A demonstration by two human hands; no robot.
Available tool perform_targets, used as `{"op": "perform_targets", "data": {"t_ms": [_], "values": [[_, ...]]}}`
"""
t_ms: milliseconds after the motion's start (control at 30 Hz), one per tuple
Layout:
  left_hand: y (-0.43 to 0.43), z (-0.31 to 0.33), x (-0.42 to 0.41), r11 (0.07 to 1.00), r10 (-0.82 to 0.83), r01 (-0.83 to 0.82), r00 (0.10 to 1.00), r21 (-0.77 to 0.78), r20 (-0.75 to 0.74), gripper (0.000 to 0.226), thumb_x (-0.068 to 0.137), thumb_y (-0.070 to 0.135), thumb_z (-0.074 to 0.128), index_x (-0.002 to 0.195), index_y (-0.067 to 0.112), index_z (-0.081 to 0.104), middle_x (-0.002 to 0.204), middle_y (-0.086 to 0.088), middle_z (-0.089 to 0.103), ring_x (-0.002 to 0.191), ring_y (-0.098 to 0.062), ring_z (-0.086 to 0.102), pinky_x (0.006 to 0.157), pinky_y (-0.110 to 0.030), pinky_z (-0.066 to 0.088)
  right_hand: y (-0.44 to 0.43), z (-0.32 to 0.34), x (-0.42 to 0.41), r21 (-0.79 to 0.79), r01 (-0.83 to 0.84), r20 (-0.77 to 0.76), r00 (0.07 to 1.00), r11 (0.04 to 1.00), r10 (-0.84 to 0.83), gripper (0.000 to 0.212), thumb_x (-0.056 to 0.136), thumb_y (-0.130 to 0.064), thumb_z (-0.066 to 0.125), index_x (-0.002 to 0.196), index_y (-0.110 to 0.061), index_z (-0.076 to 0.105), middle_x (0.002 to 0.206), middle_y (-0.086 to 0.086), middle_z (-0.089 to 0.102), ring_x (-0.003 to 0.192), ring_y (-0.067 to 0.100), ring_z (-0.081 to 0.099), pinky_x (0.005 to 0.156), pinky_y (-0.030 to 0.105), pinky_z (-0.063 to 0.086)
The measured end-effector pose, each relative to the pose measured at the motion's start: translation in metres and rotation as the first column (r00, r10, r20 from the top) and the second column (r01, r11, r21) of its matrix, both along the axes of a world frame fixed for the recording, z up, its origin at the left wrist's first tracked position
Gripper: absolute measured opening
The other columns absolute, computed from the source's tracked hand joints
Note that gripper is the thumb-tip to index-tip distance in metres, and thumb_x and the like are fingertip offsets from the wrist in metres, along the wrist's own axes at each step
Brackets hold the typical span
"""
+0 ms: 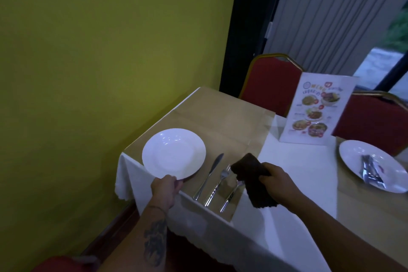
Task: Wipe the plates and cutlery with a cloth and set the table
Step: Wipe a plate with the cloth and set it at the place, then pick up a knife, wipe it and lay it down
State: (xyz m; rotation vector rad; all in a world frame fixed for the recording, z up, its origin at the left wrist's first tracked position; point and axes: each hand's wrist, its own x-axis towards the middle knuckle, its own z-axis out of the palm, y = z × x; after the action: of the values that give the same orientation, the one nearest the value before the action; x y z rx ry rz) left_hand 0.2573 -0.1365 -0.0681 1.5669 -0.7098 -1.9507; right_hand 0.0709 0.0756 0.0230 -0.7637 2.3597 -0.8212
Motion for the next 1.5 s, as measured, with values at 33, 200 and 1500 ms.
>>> {"op": "perform_targets", "data": {"t_ms": [33,200,1500], "values": [[0.002,0.000,0.000,1.000,-0.009,0.010,0.999,0.024,-0.033,0.036,0.087,-0.011,0.053,0.123,-0.008,0.055,0.102,-0.016,0.064,0.079,-0.023,0.065,0.060,-0.027,0.060,0.003,0.001,-0.001,-0.006,0.011,0.005,1.000,1.000,-0.011,0.022,0.096,-0.003,0.047,0.100,-0.017,0.064,0.091,0.006,0.069,0.084,0.020,0.067,0.078,0.035,0.055],[0.011,0.009,-0.004,0.988,-0.111,0.121,0.989,0.094,-0.102,0.018,0.086,-0.006,0.048,0.101,-0.003,0.059,0.098,-0.019,0.067,0.086,-0.030,0.066,0.079,-0.040,0.061,0.019,0.005,-0.006,-0.032,0.048,0.034,0.998,0.998,-0.047,0.023,0.096,-0.003,0.046,0.101,-0.016,0.064,0.092,0.009,0.071,0.086,0.023,0.069,0.082,0.040,0.057],[0.588,0.062,-0.347,-0.050,-0.963,0.996,-0.031,-0.067,0.267,0.014,0.087,0.014,0.057,0.088,0.004,0.068,0.070,-0.011,0.065,0.066,-0.027,0.058,0.064,-0.032,0.046,0.561,-0.004,-0.161,-0.266,0.963,0.477,0.180,0.054,-0.860,0.027,0.098,-0.003,0.047,0.120,-0.006,0.063,0.109,0.018,0.068,0.096,0.034,0.066,0.087,0.043,0.053]]}}
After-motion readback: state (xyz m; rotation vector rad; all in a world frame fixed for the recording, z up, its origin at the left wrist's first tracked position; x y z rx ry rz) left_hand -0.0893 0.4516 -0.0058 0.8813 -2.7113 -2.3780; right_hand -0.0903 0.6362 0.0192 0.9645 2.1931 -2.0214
